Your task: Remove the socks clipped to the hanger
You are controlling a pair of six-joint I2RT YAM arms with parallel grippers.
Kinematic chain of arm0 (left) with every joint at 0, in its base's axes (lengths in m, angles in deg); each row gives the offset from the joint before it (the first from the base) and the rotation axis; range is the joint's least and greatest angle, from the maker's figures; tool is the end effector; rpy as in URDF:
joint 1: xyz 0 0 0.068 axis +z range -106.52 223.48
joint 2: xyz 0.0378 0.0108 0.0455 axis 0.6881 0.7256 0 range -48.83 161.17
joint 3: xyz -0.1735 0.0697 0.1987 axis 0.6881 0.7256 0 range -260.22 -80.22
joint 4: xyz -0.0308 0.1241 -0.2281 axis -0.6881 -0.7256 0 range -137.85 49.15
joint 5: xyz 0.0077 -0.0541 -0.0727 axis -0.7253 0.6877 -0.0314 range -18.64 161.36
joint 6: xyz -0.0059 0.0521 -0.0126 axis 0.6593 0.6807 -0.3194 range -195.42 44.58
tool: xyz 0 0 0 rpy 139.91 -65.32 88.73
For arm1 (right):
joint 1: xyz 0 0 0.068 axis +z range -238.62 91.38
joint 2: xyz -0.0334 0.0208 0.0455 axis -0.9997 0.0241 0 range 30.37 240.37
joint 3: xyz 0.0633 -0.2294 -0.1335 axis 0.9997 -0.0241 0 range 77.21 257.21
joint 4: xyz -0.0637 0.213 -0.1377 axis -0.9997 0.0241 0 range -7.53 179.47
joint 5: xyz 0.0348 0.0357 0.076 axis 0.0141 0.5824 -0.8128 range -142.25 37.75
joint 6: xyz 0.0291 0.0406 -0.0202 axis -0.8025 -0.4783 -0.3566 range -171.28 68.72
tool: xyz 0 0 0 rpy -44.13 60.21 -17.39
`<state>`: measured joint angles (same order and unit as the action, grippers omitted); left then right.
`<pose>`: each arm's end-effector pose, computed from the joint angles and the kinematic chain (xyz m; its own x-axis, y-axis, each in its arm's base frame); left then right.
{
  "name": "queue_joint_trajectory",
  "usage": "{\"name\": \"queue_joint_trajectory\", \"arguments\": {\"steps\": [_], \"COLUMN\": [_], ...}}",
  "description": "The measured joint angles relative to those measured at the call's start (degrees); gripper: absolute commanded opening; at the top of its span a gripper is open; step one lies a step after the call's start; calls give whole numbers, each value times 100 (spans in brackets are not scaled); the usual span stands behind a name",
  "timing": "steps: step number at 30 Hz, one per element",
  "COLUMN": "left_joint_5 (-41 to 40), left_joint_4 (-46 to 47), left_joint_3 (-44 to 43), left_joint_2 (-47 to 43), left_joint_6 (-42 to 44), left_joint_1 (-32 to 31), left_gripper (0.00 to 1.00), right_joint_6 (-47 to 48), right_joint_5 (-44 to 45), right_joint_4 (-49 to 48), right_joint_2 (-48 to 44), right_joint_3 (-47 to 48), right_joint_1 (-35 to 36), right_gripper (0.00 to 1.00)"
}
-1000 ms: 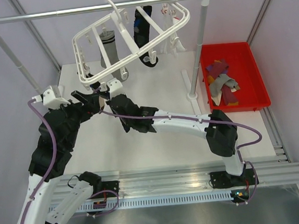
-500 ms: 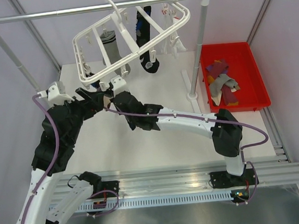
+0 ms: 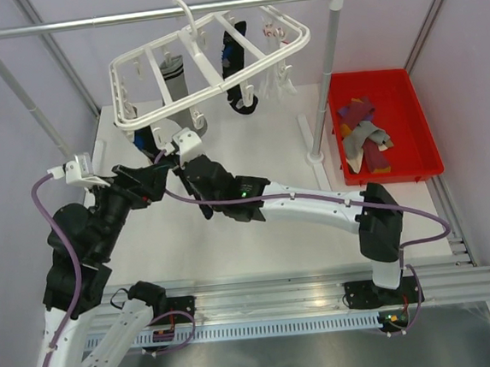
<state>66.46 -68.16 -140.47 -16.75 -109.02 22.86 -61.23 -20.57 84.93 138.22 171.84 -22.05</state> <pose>0.0885 -0.0301 0.4239 -0.1382 -0.5373 -0.8320 0.2334 0.7987 -0.5546 0.1975 0.4087 0.3391 -0.2060 -0.1056 -0.9728 -0.5523 0.8332 0.0266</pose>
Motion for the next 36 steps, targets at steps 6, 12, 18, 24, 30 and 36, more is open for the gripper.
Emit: {"name": "queue_joint_trajectory", "arguments": {"steps": [6,12,18,24,30,36], "left_joint_5": [612,992,1248,946,13,-743], "left_joint_4": [205,254,343,323,-131,-516], "left_joint_3": [0,0,2,0,-271,-343], "left_joint_2": [-164,-291,-597,-787,-651,-455], "left_joint_6": [39,83,107,107,105,105], "left_joint_1": [66,101,101,103,101,103], "left_gripper": [89,90,90,90,90,89], "right_joint_6": [96,52,-57,-142,-186,-210], "right_joint_5": [-92,-105,-149,-168,-190,-210], "right_joint_4": [-57,-168,-212,-289,-293,-343], "right_joint_2": [-129,-144,-201,-415,-949,-1386], "right_joint_3": [0,0,0,-129,-319,-439], "right_joint_1": [59,2,-96,-131,-144,-144], "right_gripper": [1,1,1,1,1,1]}}
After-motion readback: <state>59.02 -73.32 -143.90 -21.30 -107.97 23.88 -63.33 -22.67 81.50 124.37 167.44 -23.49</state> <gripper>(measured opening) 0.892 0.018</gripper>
